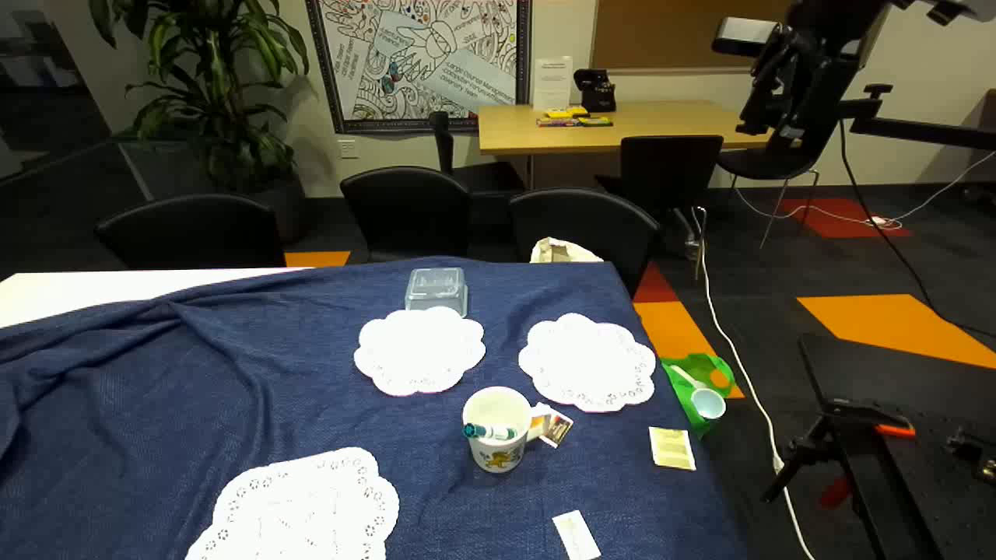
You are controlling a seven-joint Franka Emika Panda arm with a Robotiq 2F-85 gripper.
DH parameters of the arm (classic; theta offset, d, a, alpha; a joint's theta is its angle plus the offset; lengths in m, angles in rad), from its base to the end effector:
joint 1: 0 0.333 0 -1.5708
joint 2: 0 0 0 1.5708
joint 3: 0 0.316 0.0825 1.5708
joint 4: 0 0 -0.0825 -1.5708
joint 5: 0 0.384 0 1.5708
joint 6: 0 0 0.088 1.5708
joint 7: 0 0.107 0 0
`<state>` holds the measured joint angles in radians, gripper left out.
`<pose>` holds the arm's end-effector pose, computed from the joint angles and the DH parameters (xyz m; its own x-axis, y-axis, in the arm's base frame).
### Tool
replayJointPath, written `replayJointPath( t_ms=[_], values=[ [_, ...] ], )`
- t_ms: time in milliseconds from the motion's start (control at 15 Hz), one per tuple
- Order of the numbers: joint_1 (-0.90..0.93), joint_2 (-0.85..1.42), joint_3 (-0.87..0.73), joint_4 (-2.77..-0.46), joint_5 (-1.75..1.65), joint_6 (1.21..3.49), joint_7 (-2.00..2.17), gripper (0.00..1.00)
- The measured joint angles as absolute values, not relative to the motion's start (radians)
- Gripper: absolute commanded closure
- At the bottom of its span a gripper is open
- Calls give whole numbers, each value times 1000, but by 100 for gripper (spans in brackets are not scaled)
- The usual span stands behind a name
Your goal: Take the marker out of the mug
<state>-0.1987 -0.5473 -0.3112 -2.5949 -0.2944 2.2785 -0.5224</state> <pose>0.3441 -0.2022 0.4485 0.9674 0.2155 0.1333 0.1883 -0.9633 0.1911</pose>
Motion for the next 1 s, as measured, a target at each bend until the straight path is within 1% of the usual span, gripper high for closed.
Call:
replayJointPath(
  t_ms=[1000],
  values=[
    [-197, -546, -295, -2592, -295, 2278, -523, 0]
  ],
)
